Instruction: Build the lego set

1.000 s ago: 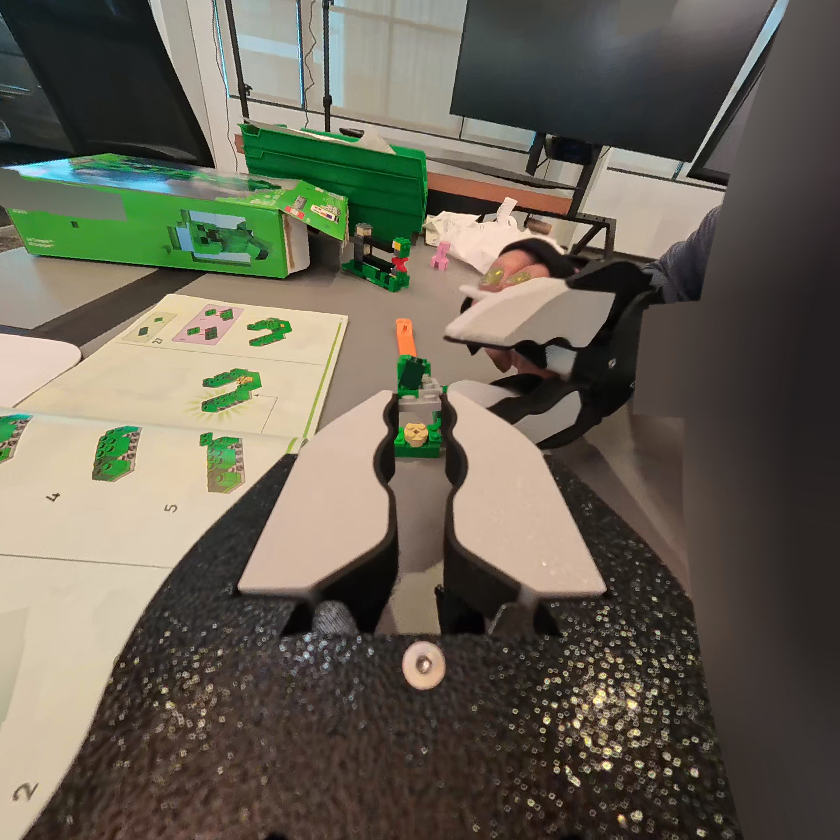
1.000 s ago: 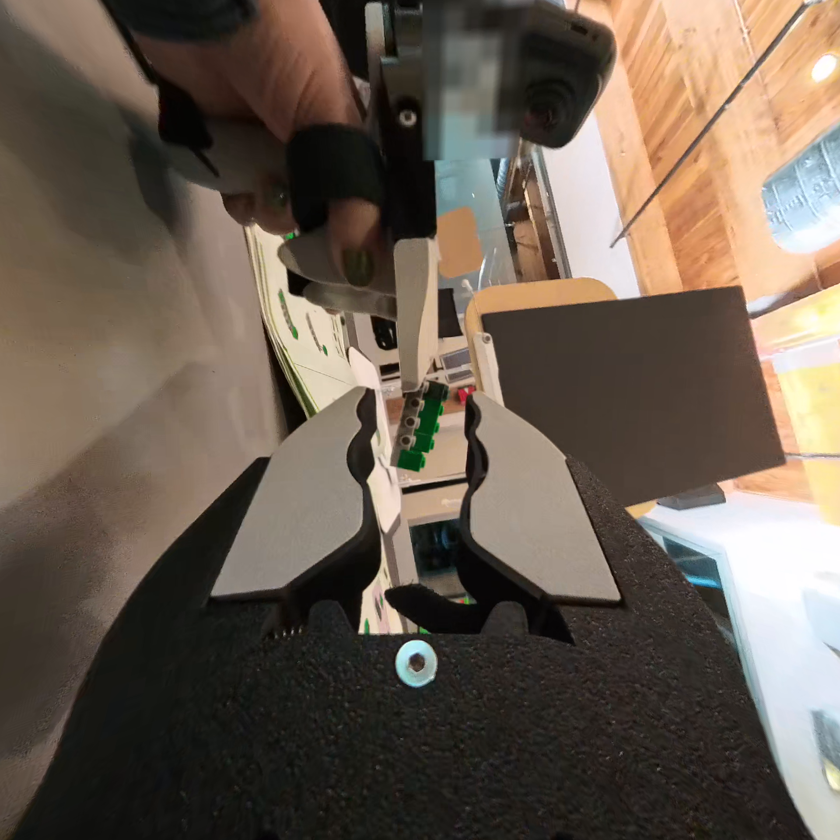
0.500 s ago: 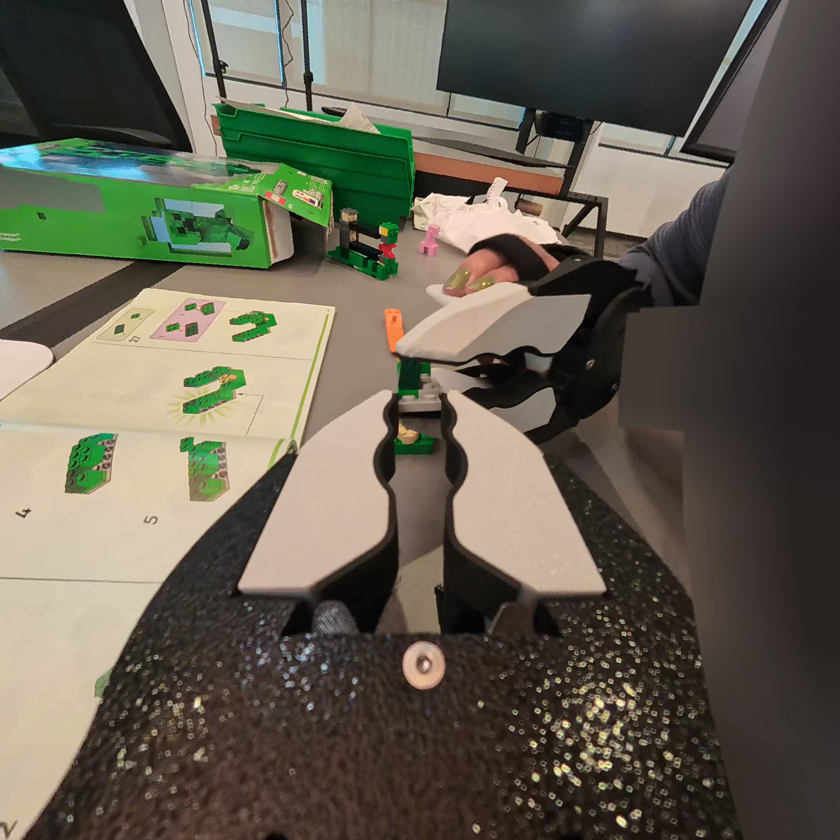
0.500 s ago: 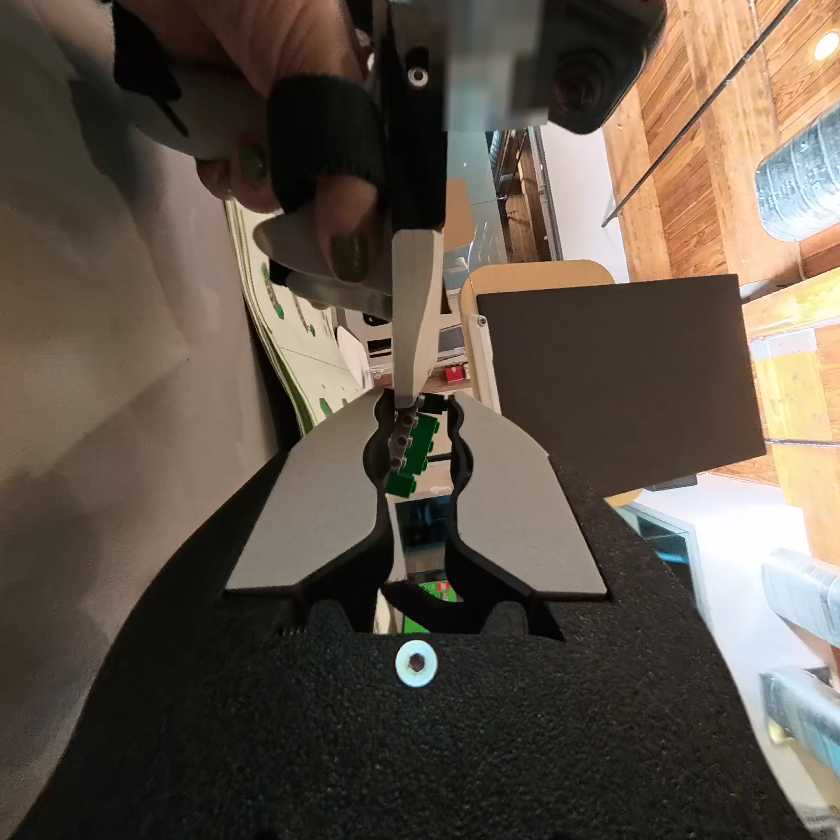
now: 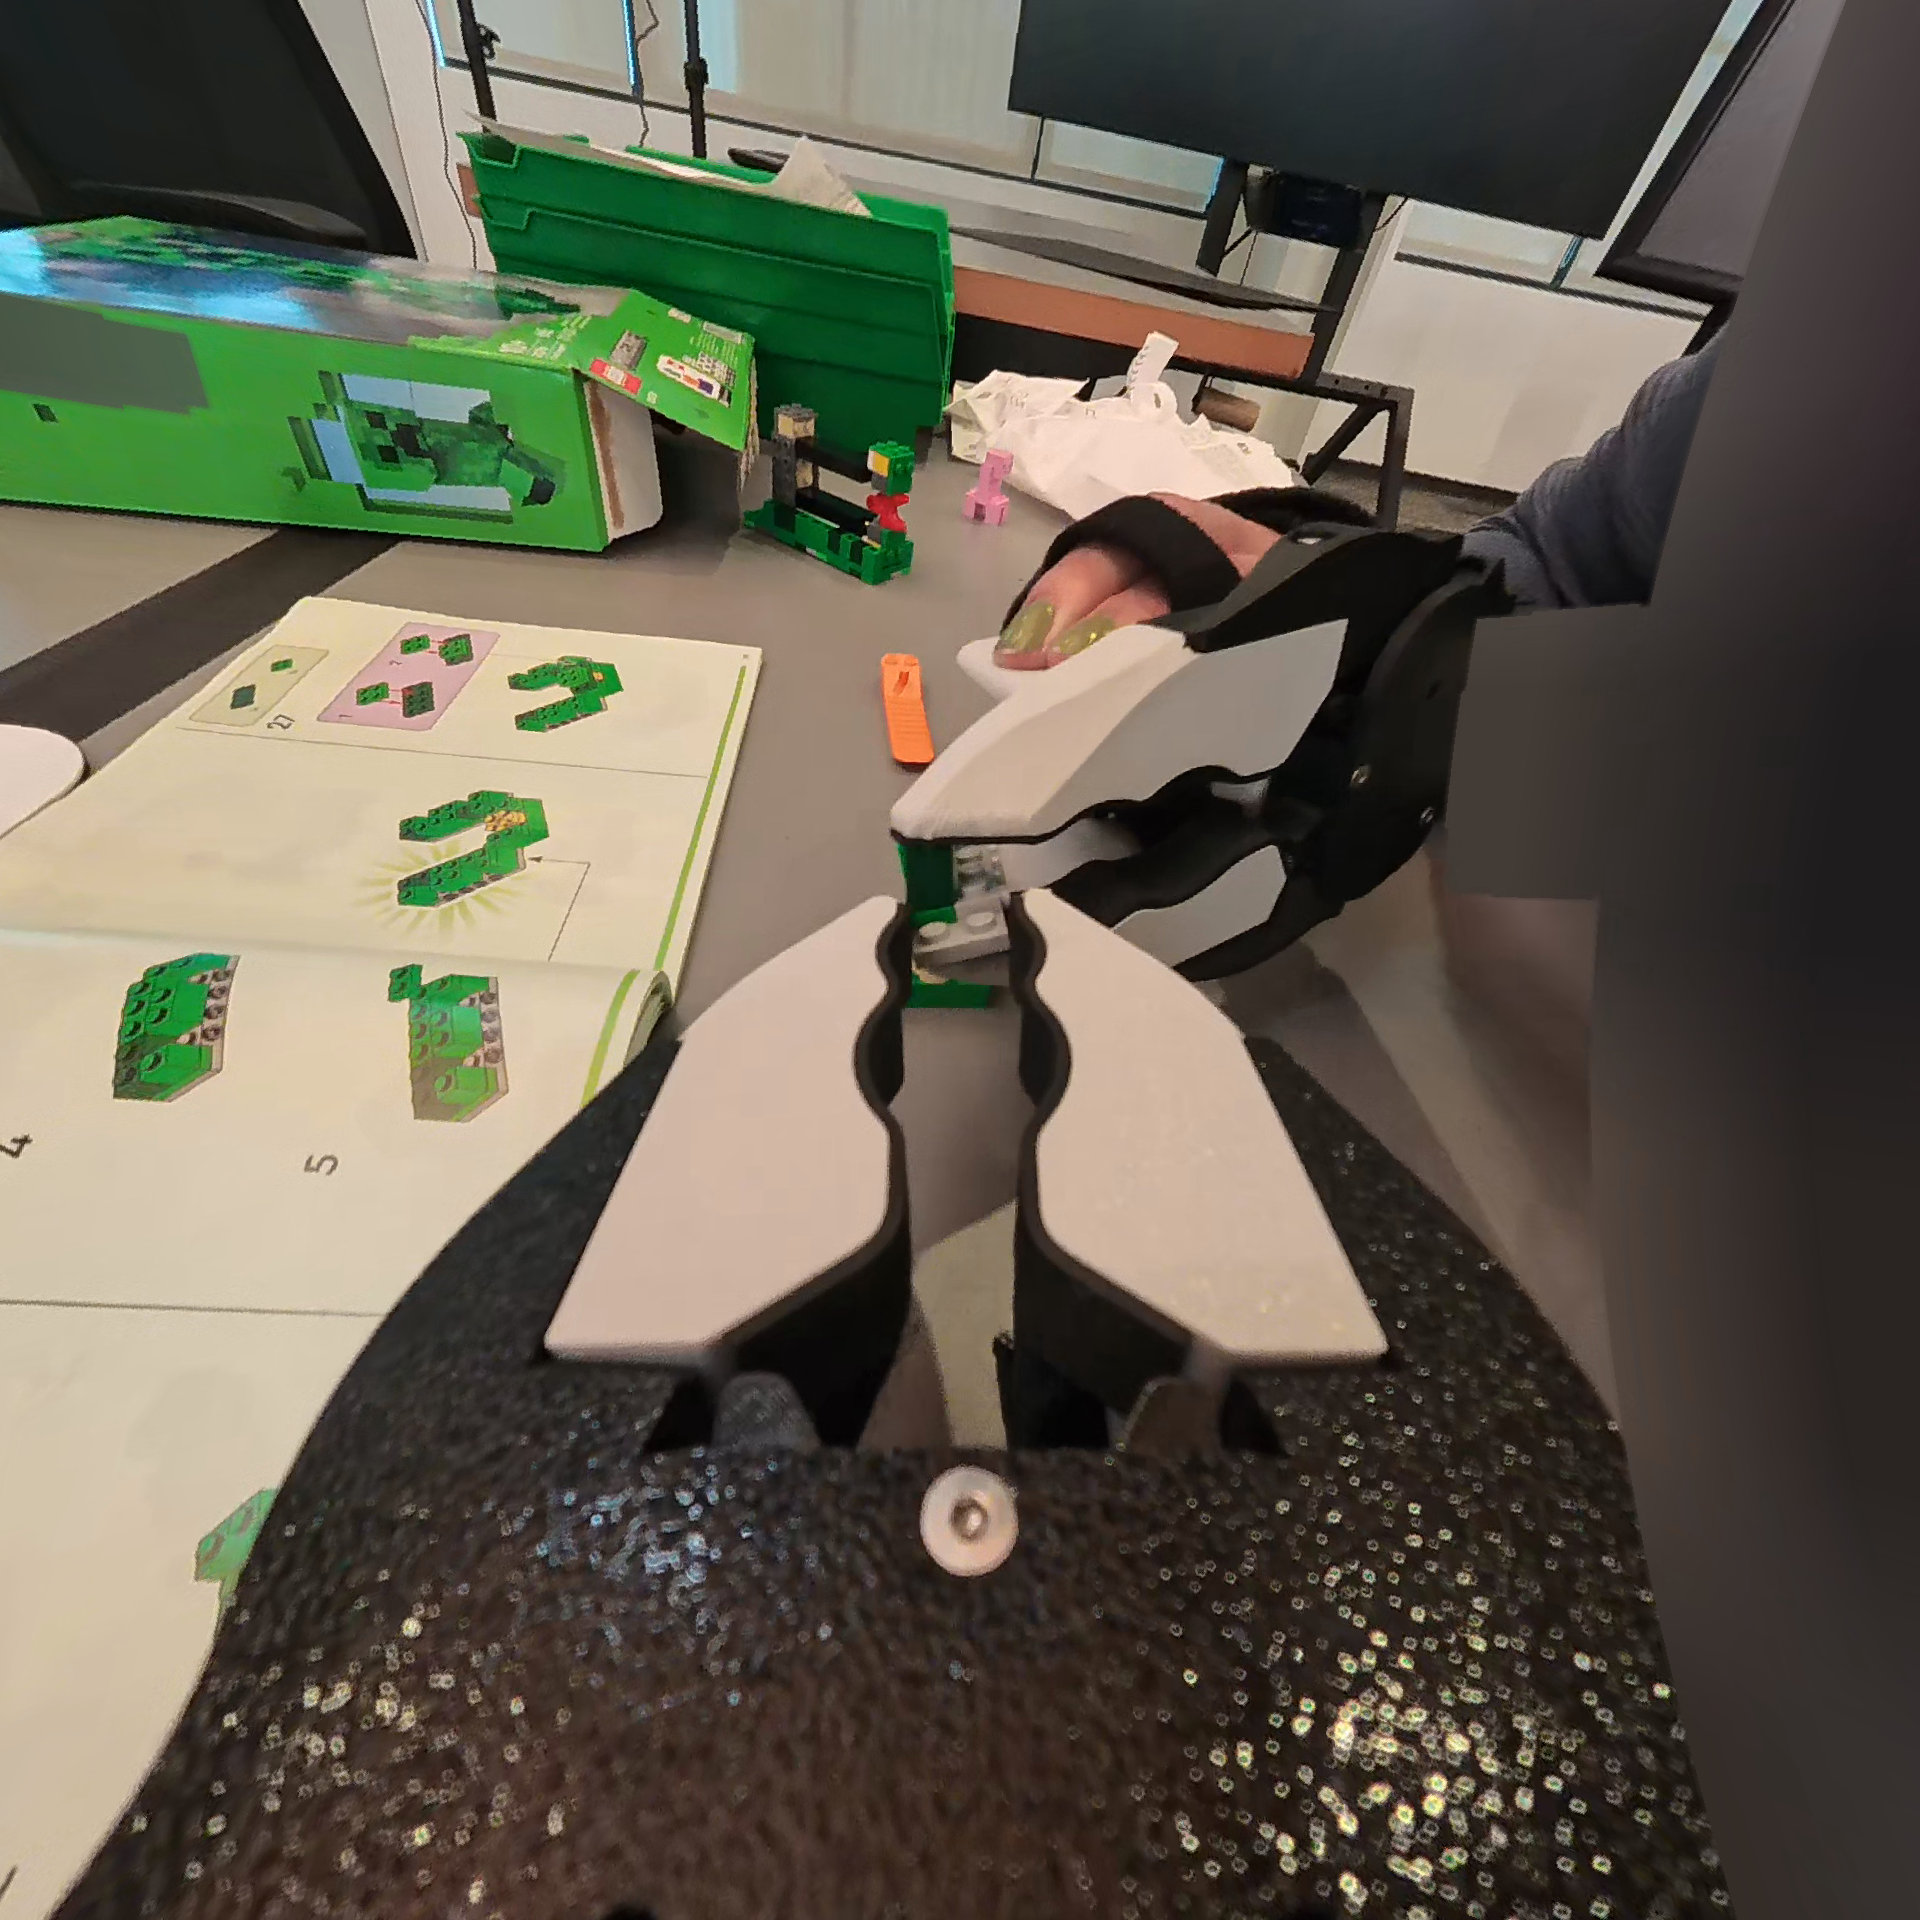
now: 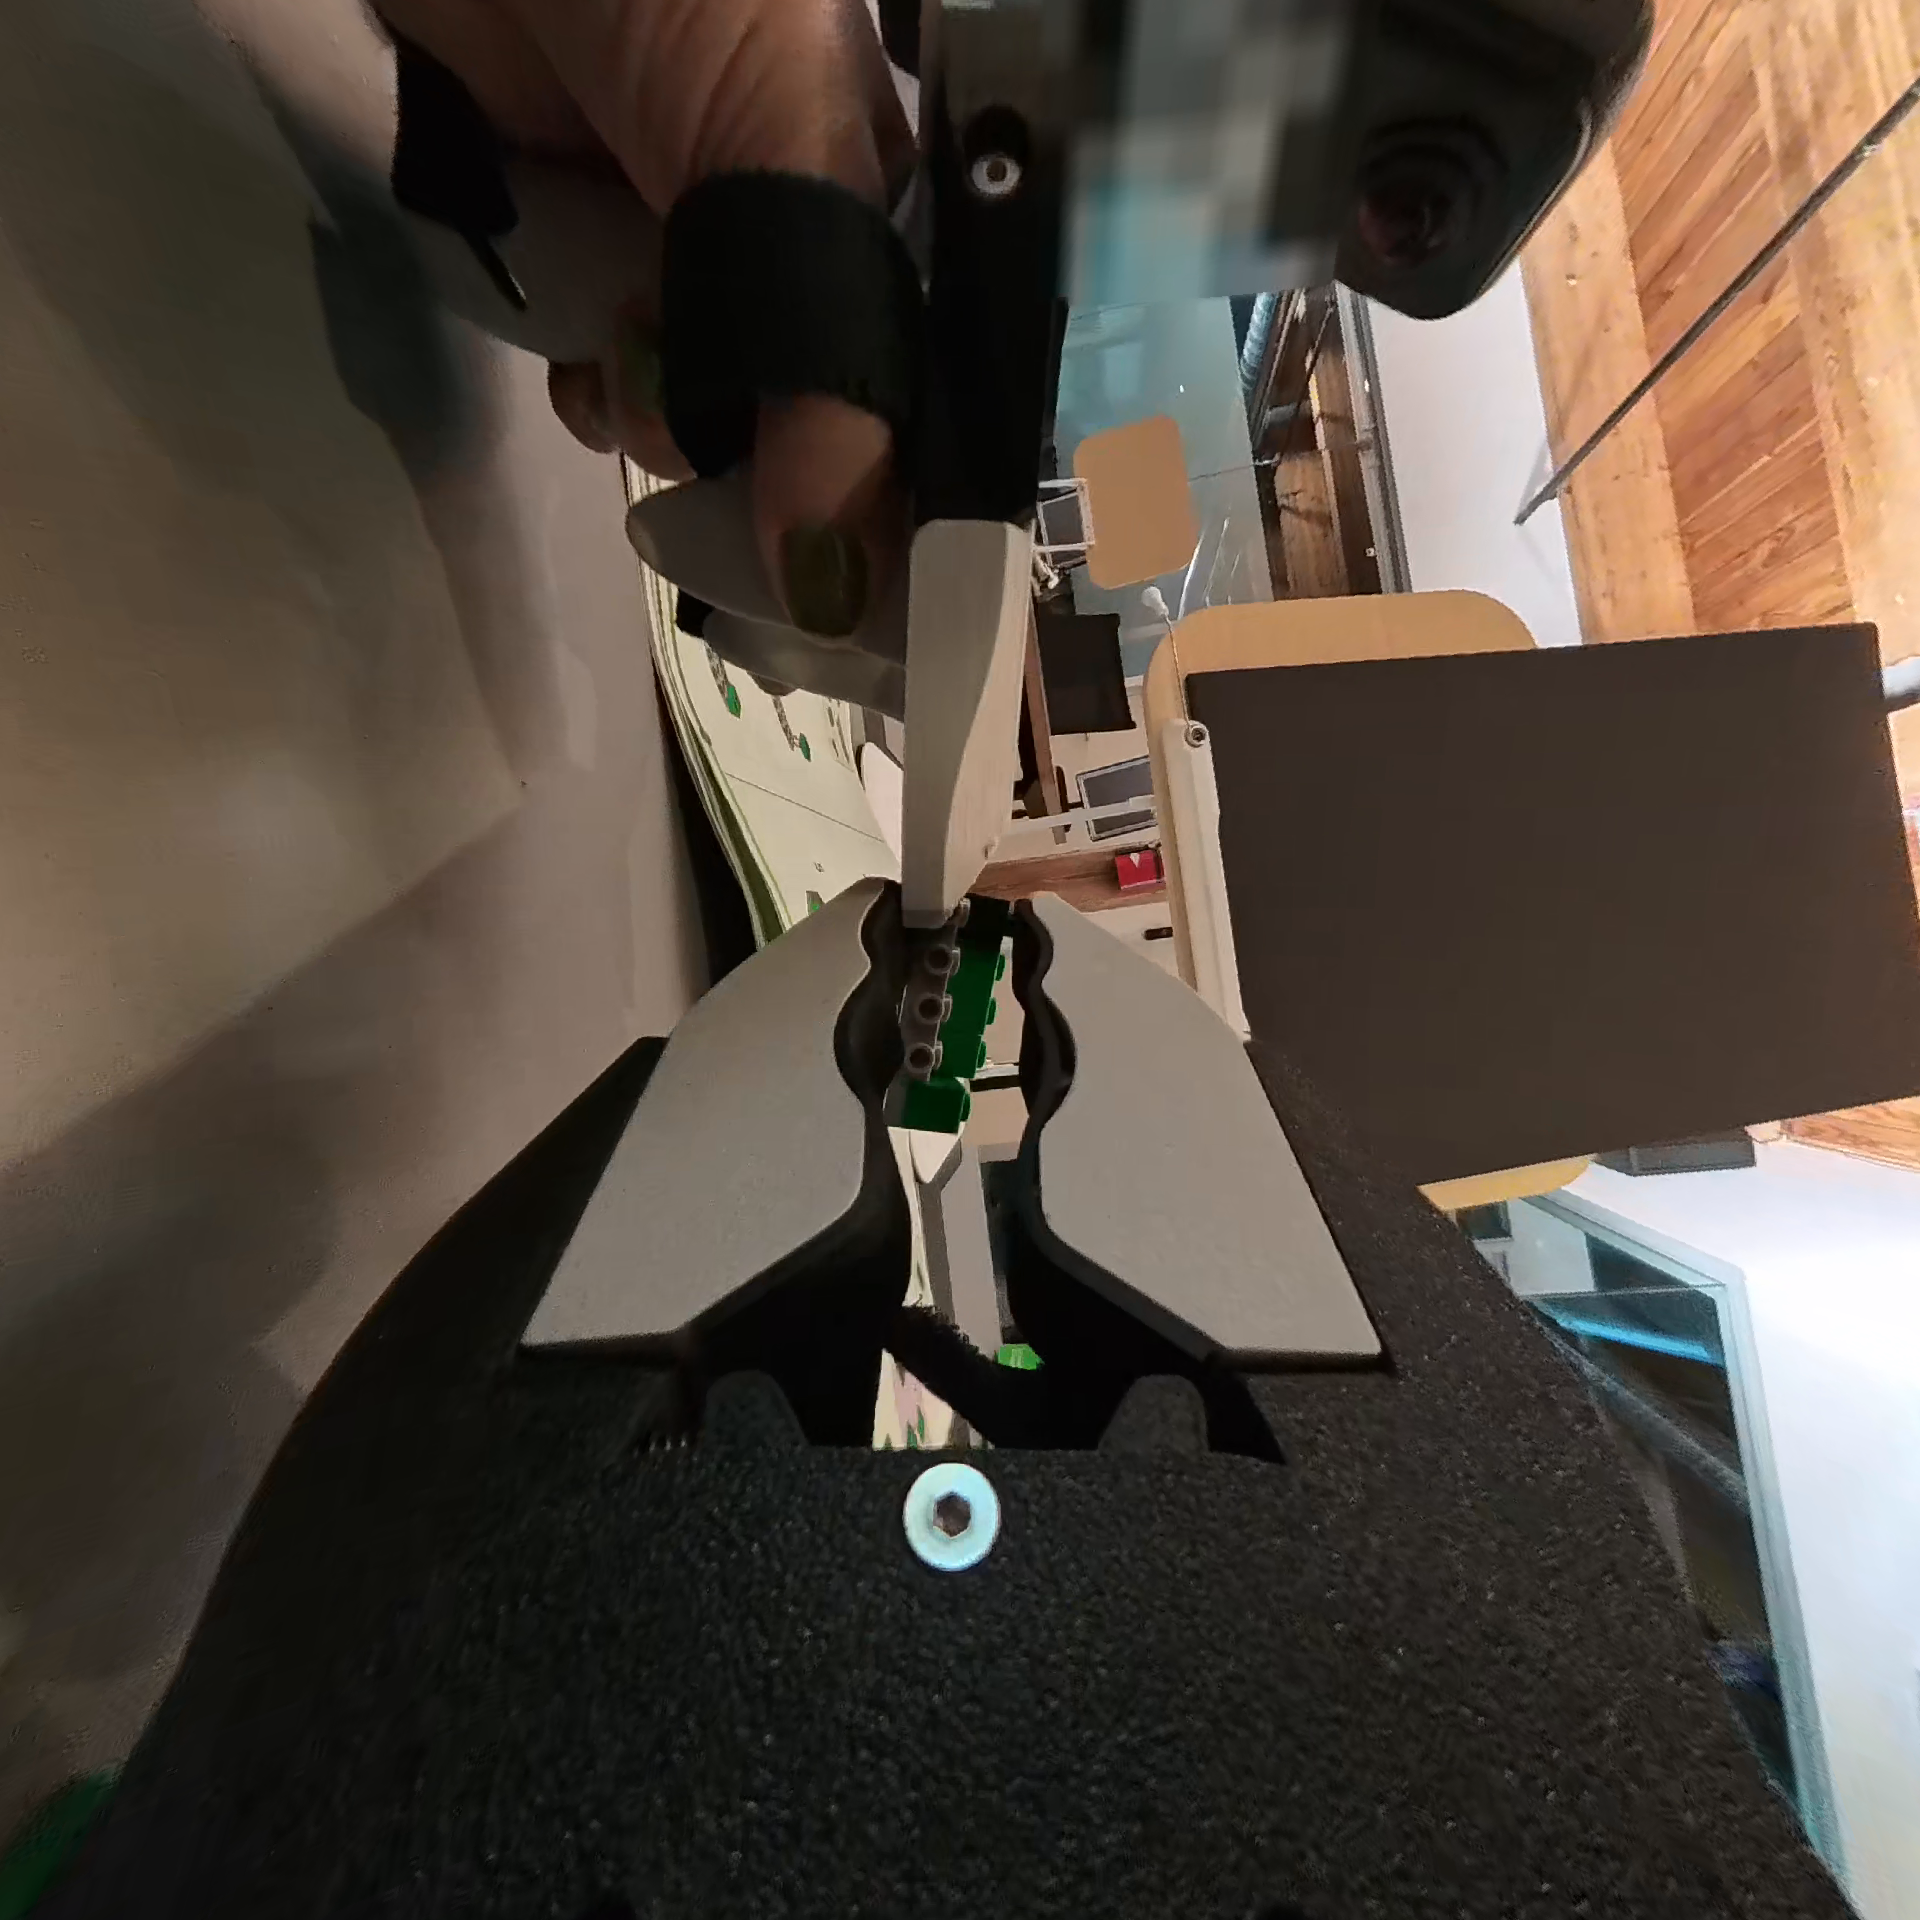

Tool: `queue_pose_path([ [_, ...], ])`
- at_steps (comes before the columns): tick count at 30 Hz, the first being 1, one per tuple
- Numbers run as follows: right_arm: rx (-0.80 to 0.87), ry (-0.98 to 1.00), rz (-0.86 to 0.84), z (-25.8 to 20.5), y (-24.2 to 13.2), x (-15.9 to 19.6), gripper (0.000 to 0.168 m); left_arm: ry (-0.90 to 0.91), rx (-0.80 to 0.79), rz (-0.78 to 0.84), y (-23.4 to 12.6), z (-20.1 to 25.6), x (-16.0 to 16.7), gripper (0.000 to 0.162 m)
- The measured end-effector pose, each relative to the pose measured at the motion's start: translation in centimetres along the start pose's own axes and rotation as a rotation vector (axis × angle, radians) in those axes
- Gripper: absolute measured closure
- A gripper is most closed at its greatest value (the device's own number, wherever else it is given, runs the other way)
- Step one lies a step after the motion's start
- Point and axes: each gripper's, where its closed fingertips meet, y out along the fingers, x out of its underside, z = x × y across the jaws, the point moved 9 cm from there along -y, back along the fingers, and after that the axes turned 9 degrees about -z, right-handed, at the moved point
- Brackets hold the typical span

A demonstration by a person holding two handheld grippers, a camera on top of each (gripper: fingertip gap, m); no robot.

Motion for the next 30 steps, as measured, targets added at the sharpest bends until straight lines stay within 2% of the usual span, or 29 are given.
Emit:
queue_pose_path([
  [5, 0.045, 0.142, 0.013, 1.2, 0.0, 0.3, 0.149, -0.042, 0.013, 0.145, 0.1, -0.2, -0.7, 0.145],
  [7, 0.076, 0.155, 0.018, 1.4, -0.1, 0.4, 0.149, -0.070, 0.012, 0.165, 0.1, -0.5, -0.8, 0.137],
  [10, 0.113, 0.132, 0.012, 1.3, -0.2, 0.4, 0.149, -0.080, 0.008, 0.164, -0.1, -0.5, -0.8, 0.132],
  [16, 0.124, 0.119, 0.005, 1.3, -0.2, 0.4, 0.149, -0.039, 0.016, 0.153, -0.2, -0.3, -0.9, 0.145],
  [20, 0.106, 0.102, 0.024, 1.2, -0.3, 0.5, 0.149, 0.064, -0.051, 0.110, -0.2, 0.2, -1.0, 0.147],
  [30, -0.030, 0.196, 0.098, 1.6, -0.4, 1.0, 0.148, 0.148, -0.090, 0.076, -0.1, 0.6, -1.0, 0.147],
])
